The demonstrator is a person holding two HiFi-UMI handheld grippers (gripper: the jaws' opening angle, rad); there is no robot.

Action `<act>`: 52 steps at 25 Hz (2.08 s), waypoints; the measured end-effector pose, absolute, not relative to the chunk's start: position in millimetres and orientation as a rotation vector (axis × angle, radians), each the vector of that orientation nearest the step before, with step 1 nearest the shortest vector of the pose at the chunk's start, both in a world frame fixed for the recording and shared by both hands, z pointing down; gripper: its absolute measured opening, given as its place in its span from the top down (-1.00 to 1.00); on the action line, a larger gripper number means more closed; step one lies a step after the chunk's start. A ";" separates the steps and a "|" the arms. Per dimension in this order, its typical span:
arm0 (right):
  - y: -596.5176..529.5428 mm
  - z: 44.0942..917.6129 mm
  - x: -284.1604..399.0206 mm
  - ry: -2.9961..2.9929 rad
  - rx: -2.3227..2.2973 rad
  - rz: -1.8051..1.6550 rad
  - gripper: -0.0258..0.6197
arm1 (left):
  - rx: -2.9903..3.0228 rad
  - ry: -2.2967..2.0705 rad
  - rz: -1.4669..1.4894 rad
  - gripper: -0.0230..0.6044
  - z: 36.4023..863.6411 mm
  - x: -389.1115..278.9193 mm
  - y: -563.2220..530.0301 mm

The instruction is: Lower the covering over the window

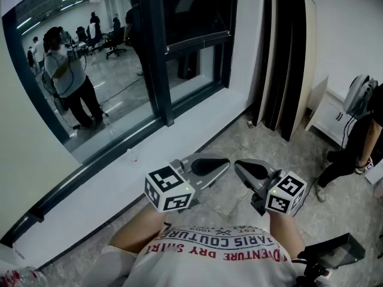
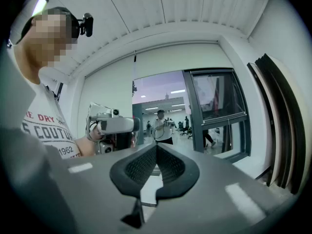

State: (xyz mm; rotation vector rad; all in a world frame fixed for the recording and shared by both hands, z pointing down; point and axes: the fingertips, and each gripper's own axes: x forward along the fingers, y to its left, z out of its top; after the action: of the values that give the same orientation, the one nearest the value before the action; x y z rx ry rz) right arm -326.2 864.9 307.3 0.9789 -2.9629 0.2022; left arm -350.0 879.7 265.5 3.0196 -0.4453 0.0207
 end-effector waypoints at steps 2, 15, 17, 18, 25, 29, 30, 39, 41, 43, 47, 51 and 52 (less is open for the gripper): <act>858.4 306.9 -317.4 -2.958 0.999 0.190 0.92 | 3.035 -0.446 0.031 0.92 264.9 -343.2 872.8; 829.9 315.3 -257.9 -2.949 1.038 0.217 0.91 | 3.006 -0.440 0.018 0.92 273.6 -287.5 839.9; 826.4 316.5 -249.5 -2.943 1.032 0.223 0.91 | 2.999 -0.431 0.013 0.92 273.9 -277.1 836.2; 823.9 317.2 -245.0 -2.937 1.034 0.222 0.91 | 2.994 -0.430 0.015 0.92 274.6 -271.9 833.5; 804.7 320.9 -209.7 -2.932 1.065 0.254 0.91 | 2.949 -0.373 -0.006 0.92 277.4 -236.9 813.5; 793.2 323.7 -184.1 -2.914 1.087 0.267 0.91 | 2.960 -0.458 -0.002 0.93 279.7 -219.1 790.9; 790.0 325.0 -177.4 -2.911 1.094 0.274 0.91 | 2.962 -0.463 0.018 0.92 283.1 -212.6 786.7; 770.9 341.0 -139.8 -2.914 1.125 0.334 0.91 | 2.943 -0.426 0.071 0.92 307.5 -170.2 770.5; 765.9 345.8 -140.3 -2.910 1.122 0.342 0.91 | 2.938 -0.396 0.084 0.92 311.9 -166.5 765.9; 755.8 349.9 -142.3 -2.900 1.119 0.338 0.91 | 2.942 -0.383 0.090 0.92 315.1 -165.6 757.4; 720.0 355.3 -144.9 -2.886 1.126 0.330 0.91 | 2.947 -0.379 0.091 0.92 323.4 -169.3 723.5; 668.2 365.1 -147.6 -2.869 1.135 0.339 0.91 | 2.926 -0.403 0.054 0.92 332.5 -177.4 665.9; 652.1 367.8 -148.2 -2.865 1.137 0.348 0.91 | 2.916 -0.413 0.049 0.92 335.5 -179.2 648.0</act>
State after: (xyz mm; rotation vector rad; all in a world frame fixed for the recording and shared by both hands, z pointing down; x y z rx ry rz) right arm -148.2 652.1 367.8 1.1368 -2.8651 0.3478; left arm -179.2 648.0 335.5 2.9156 -0.4128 0.0490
